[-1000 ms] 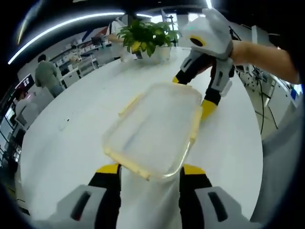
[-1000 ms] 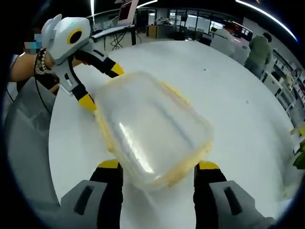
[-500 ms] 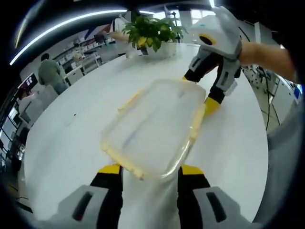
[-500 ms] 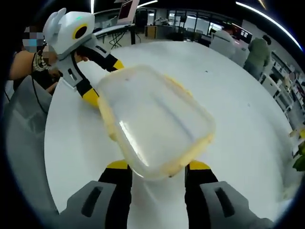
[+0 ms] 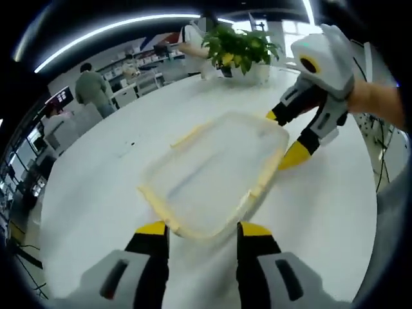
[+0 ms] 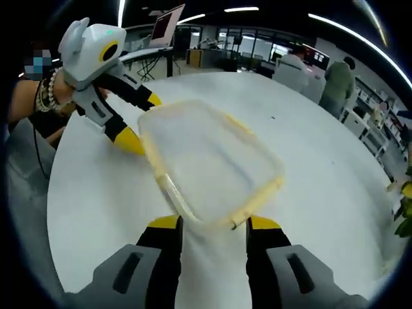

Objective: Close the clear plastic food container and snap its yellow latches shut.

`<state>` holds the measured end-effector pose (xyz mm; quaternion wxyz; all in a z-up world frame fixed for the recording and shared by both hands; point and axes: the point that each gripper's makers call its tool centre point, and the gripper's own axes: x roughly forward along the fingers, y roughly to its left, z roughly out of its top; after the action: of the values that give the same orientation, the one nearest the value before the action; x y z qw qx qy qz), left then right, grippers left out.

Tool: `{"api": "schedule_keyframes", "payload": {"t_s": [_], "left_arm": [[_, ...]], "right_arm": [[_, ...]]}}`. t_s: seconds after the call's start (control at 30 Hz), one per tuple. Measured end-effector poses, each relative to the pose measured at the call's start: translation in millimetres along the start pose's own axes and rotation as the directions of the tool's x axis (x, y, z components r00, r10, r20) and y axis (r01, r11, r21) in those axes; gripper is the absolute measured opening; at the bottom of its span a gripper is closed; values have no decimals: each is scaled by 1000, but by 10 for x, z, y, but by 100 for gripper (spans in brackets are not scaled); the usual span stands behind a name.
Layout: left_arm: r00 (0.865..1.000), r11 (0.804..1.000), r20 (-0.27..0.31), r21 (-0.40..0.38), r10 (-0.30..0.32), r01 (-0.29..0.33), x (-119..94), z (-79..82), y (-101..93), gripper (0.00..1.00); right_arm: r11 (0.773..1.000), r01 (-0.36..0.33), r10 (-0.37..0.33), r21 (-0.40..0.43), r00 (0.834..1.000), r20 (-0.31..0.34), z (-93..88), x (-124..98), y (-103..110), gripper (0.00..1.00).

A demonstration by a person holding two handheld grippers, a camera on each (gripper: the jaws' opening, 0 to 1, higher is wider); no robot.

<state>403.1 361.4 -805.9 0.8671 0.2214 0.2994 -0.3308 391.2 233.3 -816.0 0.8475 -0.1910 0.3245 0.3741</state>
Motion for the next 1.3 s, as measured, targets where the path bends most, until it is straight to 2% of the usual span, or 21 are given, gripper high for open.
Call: {"api": "schedule_keyframes", "payload": {"t_s": [0.1, 0.17, 0.5, 0.6, 0.67, 0.7, 0.83, 0.97, 1.07, 1.17, 1.3], "left_arm": [[1000, 1000, 0, -16, 20, -20, 36, -26, 124, 35], [1000, 999, 3, -24, 30, -30, 56, -30, 184, 35], [999, 998, 16, -38, 49, -48, 124, -46, 264, 32], [998, 998, 16, -29, 56, -56, 134, -51, 298, 29], [998, 998, 15, -21, 57, -57, 136, -56, 312, 21], [996, 996, 2, -32, 86, -86, 144, -89, 356, 18], [996, 995, 21, -36, 90, -90, 161, -66, 363, 16], [996, 996, 22, -29, 90, -89, 165, -59, 366, 15], [995, 995, 21, -27, 99, -99, 157, -54, 390, 14], [994, 994, 23, -22, 107, -106, 159, -53, 408, 12], [994, 994, 23, -29, 111, -110, 156, -66, 429, 11]], "right_arm": [[1000, 28, -28, -11, 999, 41, 106, 58, -27, 35], [999, 34, -33, -19, 998, 47, 124, 100, -37, 34], [998, 42, -40, -49, 998, 37, 120, 191, -97, 26], [998, 44, -42, -44, 998, 44, 133, 206, -114, 26], [998, 45, -43, -42, 998, 42, 136, 213, -118, 24], [996, 60, -57, -63, 997, 43, 150, 219, -136, 24], [987, 87, -85, -136, 996, 22, 136, 240, -135, 21], [988, 92, -90, -125, 996, 19, 134, 248, -156, 19], [988, 104, -101, -112, 994, 27, 140, 251, -187, 13], [984, 132, -130, -124, 991, 26, 140, 238, -239, 0], [988, 120, -115, -101, 992, 54, 200, 208, -238, 0]]}}
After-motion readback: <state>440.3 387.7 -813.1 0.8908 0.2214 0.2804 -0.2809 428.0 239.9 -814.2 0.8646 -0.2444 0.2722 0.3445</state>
